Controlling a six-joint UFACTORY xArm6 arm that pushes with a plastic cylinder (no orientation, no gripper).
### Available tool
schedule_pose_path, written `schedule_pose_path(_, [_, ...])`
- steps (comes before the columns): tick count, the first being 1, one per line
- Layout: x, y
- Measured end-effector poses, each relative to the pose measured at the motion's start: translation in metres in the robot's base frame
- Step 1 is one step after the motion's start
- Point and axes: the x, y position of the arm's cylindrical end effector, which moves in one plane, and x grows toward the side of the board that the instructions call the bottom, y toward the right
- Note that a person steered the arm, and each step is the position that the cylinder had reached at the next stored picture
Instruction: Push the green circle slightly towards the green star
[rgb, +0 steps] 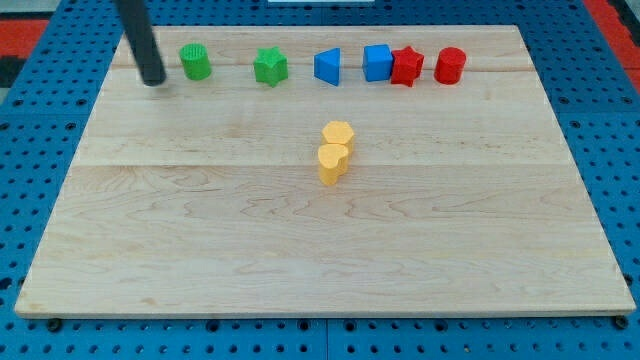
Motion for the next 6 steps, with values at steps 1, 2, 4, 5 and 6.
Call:
schedule_pose_path(1, [-0.031, 0.036])
schedule_pose_path(2, [-0.035, 0.077])
schedule_pose_path(4, [-0.038, 0.076])
schedule_pose_path(5, [-0.038, 0.076])
schedule_pose_path(6, [-0.040, 0.076])
